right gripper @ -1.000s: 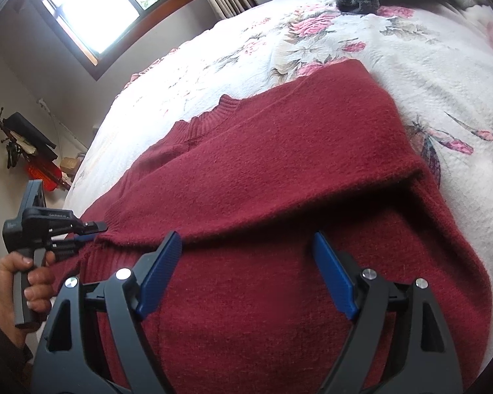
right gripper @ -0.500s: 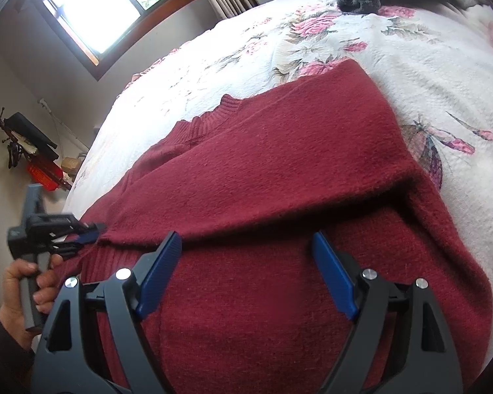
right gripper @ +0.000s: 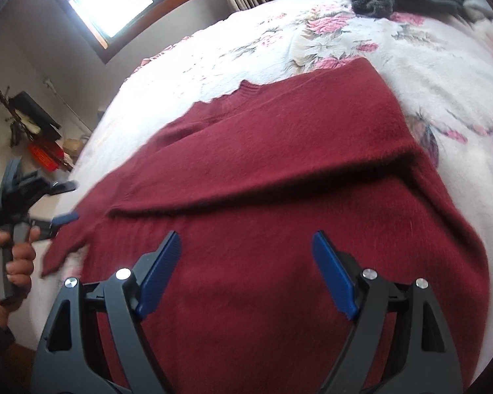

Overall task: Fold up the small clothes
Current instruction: 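Open the left tool to release the cuff on the sweater, then grasp the other sleeve cuff with the left tool and lift it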

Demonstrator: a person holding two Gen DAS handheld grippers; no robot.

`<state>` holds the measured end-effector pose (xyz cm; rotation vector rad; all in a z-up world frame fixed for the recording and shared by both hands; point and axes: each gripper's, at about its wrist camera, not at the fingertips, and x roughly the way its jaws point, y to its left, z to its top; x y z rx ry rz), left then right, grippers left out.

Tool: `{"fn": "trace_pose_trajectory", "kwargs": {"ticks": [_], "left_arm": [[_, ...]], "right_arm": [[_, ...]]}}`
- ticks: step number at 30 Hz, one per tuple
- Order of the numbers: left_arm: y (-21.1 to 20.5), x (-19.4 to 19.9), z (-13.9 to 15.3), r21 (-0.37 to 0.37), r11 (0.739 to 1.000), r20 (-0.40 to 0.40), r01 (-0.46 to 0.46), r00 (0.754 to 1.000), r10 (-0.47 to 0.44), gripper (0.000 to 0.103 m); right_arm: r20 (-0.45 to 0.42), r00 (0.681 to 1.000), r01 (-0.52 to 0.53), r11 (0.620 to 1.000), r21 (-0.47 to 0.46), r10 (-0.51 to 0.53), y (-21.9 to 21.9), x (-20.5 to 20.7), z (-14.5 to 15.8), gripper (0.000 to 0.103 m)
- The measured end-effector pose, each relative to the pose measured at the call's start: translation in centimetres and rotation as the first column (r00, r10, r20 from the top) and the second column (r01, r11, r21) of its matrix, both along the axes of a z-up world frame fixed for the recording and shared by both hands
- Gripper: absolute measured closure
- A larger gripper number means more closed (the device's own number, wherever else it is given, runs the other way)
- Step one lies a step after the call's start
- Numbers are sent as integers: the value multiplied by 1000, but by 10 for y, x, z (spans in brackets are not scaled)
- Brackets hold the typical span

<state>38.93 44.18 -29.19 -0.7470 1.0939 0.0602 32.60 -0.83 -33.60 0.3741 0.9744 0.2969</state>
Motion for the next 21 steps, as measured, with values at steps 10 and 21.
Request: {"fn": "trace_pose_trajectory", "kwargs": {"ticks": [10,21], "left_arm": [[242,-219,-20,-163,757,-41,-633,771,636,27],[312,-193,-65,-235,725,-55,-648,753,655,26]], "right_arm": [[-53,991,-124,988,-96,120,20,-89,51,17],[-28,986,-164,965,-204,162,65,-106,107,17]]}}
